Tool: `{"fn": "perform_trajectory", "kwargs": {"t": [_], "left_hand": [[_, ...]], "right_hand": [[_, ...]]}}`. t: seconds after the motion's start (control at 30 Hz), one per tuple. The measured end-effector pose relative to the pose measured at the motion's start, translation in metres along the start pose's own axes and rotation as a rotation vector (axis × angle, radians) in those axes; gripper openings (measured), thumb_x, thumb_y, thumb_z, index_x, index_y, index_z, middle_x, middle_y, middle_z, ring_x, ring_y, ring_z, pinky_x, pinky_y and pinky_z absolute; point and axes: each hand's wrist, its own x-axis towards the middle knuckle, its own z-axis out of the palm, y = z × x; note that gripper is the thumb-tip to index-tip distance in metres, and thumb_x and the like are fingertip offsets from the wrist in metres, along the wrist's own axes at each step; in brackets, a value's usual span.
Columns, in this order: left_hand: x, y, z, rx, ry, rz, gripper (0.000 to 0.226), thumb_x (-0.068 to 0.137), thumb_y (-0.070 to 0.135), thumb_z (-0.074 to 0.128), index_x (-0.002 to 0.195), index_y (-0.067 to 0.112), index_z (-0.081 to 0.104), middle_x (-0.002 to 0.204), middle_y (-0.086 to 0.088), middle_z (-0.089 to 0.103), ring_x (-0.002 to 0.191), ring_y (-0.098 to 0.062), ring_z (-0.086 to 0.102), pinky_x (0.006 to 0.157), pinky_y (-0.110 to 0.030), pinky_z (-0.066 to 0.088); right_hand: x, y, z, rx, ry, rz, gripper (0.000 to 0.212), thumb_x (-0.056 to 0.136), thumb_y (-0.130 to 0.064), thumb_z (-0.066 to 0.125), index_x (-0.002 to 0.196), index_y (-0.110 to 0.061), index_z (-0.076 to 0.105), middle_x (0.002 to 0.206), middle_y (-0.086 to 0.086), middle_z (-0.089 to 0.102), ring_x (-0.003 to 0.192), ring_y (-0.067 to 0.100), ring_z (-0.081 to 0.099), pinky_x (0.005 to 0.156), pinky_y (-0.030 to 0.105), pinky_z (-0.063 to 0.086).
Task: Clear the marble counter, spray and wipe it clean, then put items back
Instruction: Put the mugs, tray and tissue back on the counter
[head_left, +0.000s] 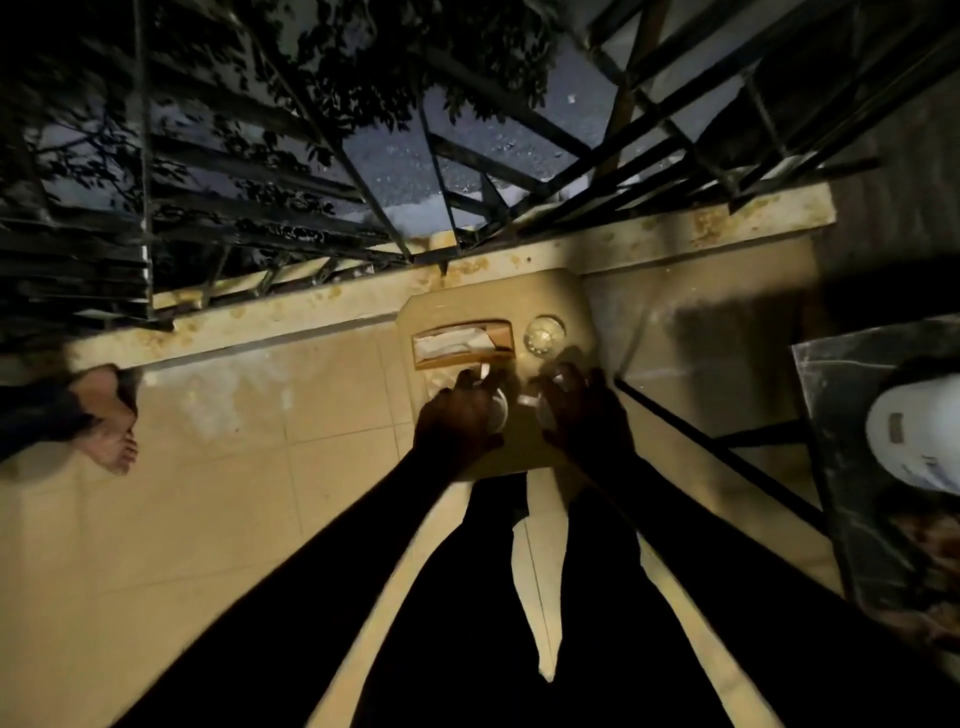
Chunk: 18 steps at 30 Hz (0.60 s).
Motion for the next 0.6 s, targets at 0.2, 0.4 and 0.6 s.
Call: {"fn": "perform_trajectory", "kwargs": {"t": [0.2, 0.4, 0.6], "left_hand": [[-0.064, 0.031, -0.124, 0.003, 0.032, 0.139, 0.077, 0.072, 0.039, 0.076, 0.14, 0.033, 0.04, 0.131, -0.008, 0.05, 0.115, -0.034, 0.056, 0.093, -0.038, 0.045], [-0.145, 0.101, -0.226, 0.117, 0.184, 0.371, 0.07, 0.062, 0.052, 0.077, 0.124, 0.047, 0.043, 0.122, 0.007, 0.063, 0.109, -0.022, 0.063, 0.081, -0.03, 0.049], [-0.182, 0.24, -0.26, 0.346, 0.192, 0.763, 0.067, 0.072, 0.058, 0.069, 0.129, 0.052, 0.035, 0.134, 0.021, 0.047, 0.116, -0.011, 0.054, 0.08, -0.028, 0.042]], "right_hand": [[-0.066, -0.009, -0.108, 0.011, 0.219, 0.004, 0.061, 0.084, -0.036, 0.06, 0.138, -0.026, 0.034, 0.14, 0.004, 0.034, 0.119, 0.032, 0.038, 0.081, 0.041, 0.046], [-0.177, -0.003, -0.215, 0.141, 0.505, 0.149, 0.076, 0.068, -0.049, 0.073, 0.131, -0.018, 0.046, 0.122, 0.004, 0.056, 0.102, 0.027, 0.057, 0.07, 0.031, 0.047], [-0.3, 0.052, -0.235, 0.221, 0.819, 0.442, 0.074, 0.063, -0.051, 0.067, 0.123, -0.01, 0.054, 0.111, 0.011, 0.063, 0.091, 0.035, 0.06, 0.059, 0.039, 0.054]]}}
